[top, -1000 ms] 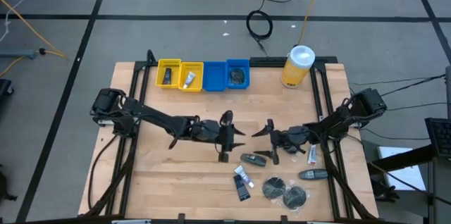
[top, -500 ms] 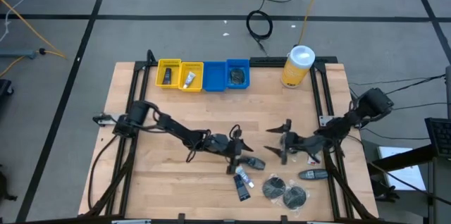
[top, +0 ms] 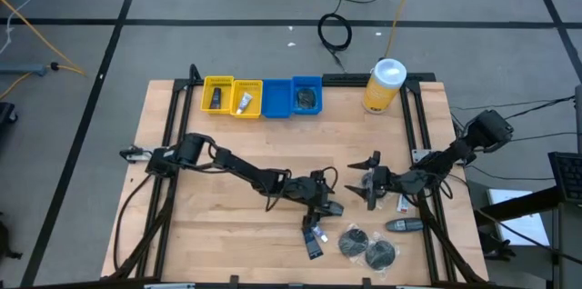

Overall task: Pick & Place Travel size toiletries
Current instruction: Put the black roll-on deodorant into the left blue bin

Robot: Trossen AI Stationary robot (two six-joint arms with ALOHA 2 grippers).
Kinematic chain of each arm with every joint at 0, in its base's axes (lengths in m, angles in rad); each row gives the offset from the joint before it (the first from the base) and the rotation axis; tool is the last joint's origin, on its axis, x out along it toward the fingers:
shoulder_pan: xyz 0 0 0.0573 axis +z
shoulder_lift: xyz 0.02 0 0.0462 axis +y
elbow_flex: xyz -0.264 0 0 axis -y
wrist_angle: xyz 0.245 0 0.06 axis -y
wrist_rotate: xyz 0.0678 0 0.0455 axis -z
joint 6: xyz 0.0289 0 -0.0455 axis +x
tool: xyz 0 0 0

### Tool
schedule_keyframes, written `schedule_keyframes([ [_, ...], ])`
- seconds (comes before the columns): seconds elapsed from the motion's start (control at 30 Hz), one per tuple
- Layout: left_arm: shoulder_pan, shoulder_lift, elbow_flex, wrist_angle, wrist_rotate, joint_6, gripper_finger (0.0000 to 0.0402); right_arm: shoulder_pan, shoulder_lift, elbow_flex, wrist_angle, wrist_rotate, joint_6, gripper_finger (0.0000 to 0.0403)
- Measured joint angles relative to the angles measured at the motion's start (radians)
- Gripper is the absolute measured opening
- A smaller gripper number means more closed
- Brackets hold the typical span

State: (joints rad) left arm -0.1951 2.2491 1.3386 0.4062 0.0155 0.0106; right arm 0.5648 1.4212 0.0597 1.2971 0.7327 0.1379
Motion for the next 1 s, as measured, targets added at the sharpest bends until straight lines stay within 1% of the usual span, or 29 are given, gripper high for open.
schedule_keyframes([
  [0.07, 0.007, 0.011, -0.002, -0.005, 0.051, -0.013, 0.0336, 0.0, 0.0, 0.0, 0.0, 0.0, 0.001, 0.0313],
  [0.17, 0.015, 0.024, -0.002, -0.001, 0.091, -0.028, 0.0311, 0.0, 0.0, 0.0, -0.006, 0.0, 0.003, 0.0313],
  [0.33, 0.018, 0.038, -0.002, 0.015, 0.105, -0.046, 0.0262, 0.0, 0.0, 0.0, -0.006, 0.0, 0.004, 0.0313],
  [0.5, 0.018, 0.039, -0.002, 0.018, 0.119, -0.044, 0.0196, 0.0, 0.0, -0.001, -0.015, 0.0, 0.006, 0.0313],
  [0.53, 0.018, 0.036, -0.002, 0.017, 0.119, -0.043, 0.019, 0.0, 0.0, -0.001, -0.015, 0.0, 0.006, 0.0313],
  [0.63, 0.018, 0.017, -0.002, -0.006, 0.116, -0.048, 0.019, 0.0, 0.0, -0.001, -0.015, 0.0, 0.006, 0.0313],
  [0.7, 0.017, -0.01, -0.002, -0.05, 0.099, -0.051, 0.019, 0.0, 0.0, -0.001, -0.015, 0.0, 0.006, 0.0313],
  [0.77, 0.008, -0.051, -0.002, -0.128, 0.034, -0.05, 0.019, 0.0, 0.0, -0.001, -0.022, -0.001, 0.006, 0.0313],
  [0.83, -0.007, -0.093, -0.002, -0.209, -0.087, -0.047, 0.0196, 0.0, 0.0, -0.001, -0.025, -0.001, 0.011, 0.0313],
  [0.93, -0.043, -0.154, -0.002, -0.344, -0.387, -0.067, 0.0216, 0.0, 0.0, -0.001, -0.032, 0.0, 0.018, 0.0313],
  [1.0, -0.055, -0.192, -0.002, -0.404, -0.579, -0.109, 0.022, 0.0, 0.0, -0.001, -0.033, -0.001, 0.018, 0.0313],
])
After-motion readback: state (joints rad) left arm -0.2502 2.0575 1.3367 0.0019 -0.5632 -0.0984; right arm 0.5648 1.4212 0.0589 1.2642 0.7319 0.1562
